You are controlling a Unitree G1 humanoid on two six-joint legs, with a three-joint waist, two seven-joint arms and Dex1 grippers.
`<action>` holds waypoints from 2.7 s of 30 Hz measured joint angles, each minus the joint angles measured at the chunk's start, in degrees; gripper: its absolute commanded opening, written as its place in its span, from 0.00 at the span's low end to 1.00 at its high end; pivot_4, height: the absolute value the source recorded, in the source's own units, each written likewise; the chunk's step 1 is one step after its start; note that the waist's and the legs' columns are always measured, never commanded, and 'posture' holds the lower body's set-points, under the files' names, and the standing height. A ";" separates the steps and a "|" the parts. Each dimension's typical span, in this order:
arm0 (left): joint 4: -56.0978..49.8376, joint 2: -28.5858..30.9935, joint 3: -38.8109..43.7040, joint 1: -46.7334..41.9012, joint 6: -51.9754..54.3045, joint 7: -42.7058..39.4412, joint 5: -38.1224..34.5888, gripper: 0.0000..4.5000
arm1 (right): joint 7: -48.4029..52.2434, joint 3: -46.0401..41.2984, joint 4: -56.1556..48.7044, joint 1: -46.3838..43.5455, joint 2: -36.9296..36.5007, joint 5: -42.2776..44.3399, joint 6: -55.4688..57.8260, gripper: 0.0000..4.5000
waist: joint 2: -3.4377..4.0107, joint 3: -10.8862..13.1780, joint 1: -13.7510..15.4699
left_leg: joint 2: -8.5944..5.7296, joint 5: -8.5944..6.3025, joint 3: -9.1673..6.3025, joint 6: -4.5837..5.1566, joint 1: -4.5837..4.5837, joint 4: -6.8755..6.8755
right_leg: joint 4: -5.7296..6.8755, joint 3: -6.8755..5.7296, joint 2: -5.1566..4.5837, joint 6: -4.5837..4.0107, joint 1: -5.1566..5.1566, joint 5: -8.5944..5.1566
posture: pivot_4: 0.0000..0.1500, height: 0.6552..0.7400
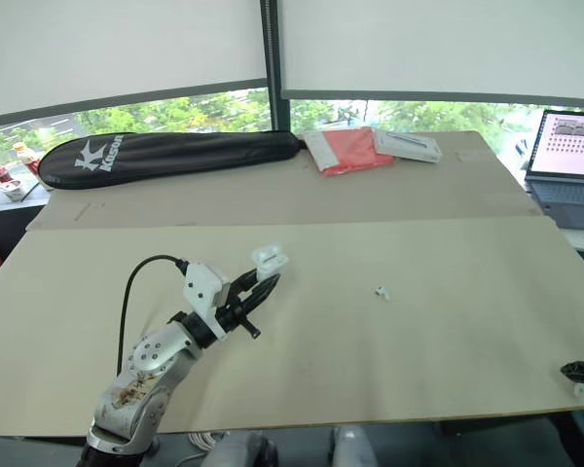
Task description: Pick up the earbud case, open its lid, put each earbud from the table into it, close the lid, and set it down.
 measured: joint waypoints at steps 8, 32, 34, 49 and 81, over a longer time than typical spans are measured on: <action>-0.01 0.22 0.03 0.22 0.80 0.04 -0.02 0.12 | -2.62 0.31 3.46 -1.09 0.24 0.12 -2.23 0.82 | 0.03 -0.02 0.03 | -0.01 0.00 0.00 0.00 -0.01 -0.01 | -0.02 0.02 0.01 0.01 0.00 0.00 | 1.00 1.00; -0.48 1.07 0.12 0.08 1.69 0.03 -0.23 0.12 | -5.77 1.95 6.55 -4.05 1.48 1.37 -4.16 0.50 | 0.02 -0.01 0.00 | -0.01 0.00 0.00 0.01 -0.01 -0.02 | -0.03 0.04 0.02 0.02 0.00 0.00 | 1.00 1.00; -0.48 1.15 0.12 0.08 1.70 0.03 -0.23 0.12 | -5.89 1.99 6.75 -4.38 1.61 1.37 -4.19 0.50 | 0.03 -0.02 -0.02 | -0.01 0.00 0.00 0.01 -0.01 -0.02 | -0.03 0.04 0.02 0.02 0.00 0.00 | 1.00 1.00; -2.06 1.34 0.14 0.51 1.99 0.20 -0.25 0.12 | -6.91 4.05 8.25 -6.44 1.87 1.39 -5.48 0.50 | -0.16 0.03 -0.40 | -0.01 0.00 0.00 0.01 -0.01 -0.02 | -0.05 0.10 0.05 0.03 0.01 0.00 | 1.00 1.00; 5.69 -0.70 -0.20 -3.32 -2.25 -2.59 -1.31 0.12 | 3.37 22.11 -24.17 -23.13 10.32 16.78 -22.83 0.10 | -0.37 0.22 -0.68 | 0.01 0.01 -0.04 -0.01 -0.07 -0.23 | -0.11 0.17 0.14 0.36 -0.14 0.12 | 1.00 1.00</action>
